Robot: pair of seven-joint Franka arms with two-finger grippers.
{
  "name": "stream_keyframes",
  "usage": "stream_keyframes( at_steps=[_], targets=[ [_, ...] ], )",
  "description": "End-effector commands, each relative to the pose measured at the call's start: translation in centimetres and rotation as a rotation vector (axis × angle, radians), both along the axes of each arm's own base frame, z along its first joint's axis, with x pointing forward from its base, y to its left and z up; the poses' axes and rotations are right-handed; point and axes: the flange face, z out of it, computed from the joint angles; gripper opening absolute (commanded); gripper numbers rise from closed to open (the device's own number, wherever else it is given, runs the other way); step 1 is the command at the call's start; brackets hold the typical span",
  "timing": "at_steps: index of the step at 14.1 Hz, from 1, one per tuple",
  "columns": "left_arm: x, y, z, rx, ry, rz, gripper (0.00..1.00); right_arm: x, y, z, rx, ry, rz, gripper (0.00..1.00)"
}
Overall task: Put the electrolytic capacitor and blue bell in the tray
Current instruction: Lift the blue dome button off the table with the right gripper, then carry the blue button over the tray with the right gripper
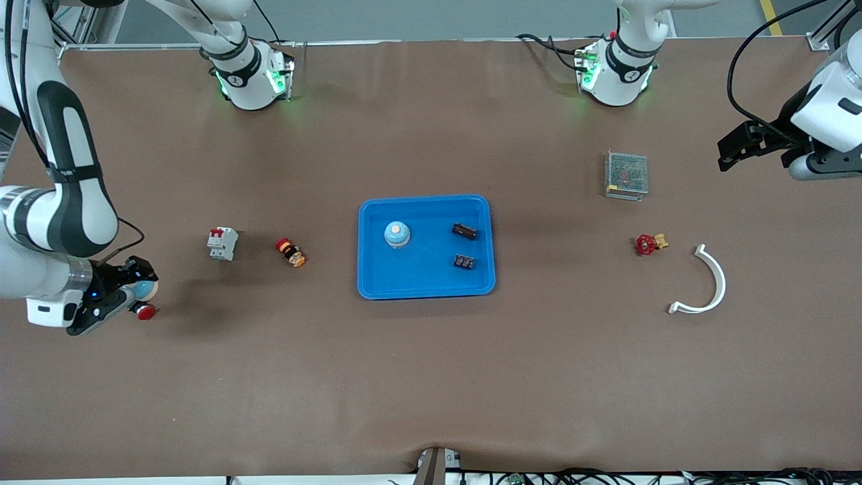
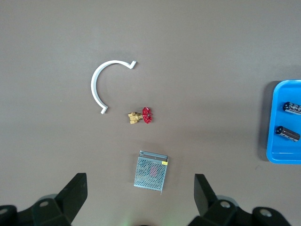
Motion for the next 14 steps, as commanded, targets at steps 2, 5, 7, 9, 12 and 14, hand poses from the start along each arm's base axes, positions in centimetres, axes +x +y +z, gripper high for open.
stream_keyframes(
  at_steps=[2,5,7,9,12,14],
  targets=[
    [-0.3,0.0,0.6,-0.006,0.001,-0.020,1.00,2.1,6.4,6.3,-0.028,-0.002,-0.062,0.41],
    [-0.3,0.0,0.6,-0.006,0.001,-0.020,1.00,2.2,14.0,8.1,-0.066,0.012,-0.177,0.41],
    [-0.3,0.0,0.6,-0.006,0.001,-0.020,1.00,1.8,18.8,8.2,-0.087,0.010,-0.253,0.41],
    [-0.3,0.1,0.6,-0.006,0.001,-0.018,1.00,1.4,22.9,8.1,-0.072,0.012,-0.316,0.41],
    [-0.3,0.1,0.6,-0.004,0.002,-0.018,1.00,0.7,26.8,7.8,-0.007,0.049,-0.378,0.41],
    [-0.3,0.1,0.7,-0.004,0.000,-0.018,1.00,0.1,30.3,7.9,-0.009,0.035,-0.437,0.41]
  ],
)
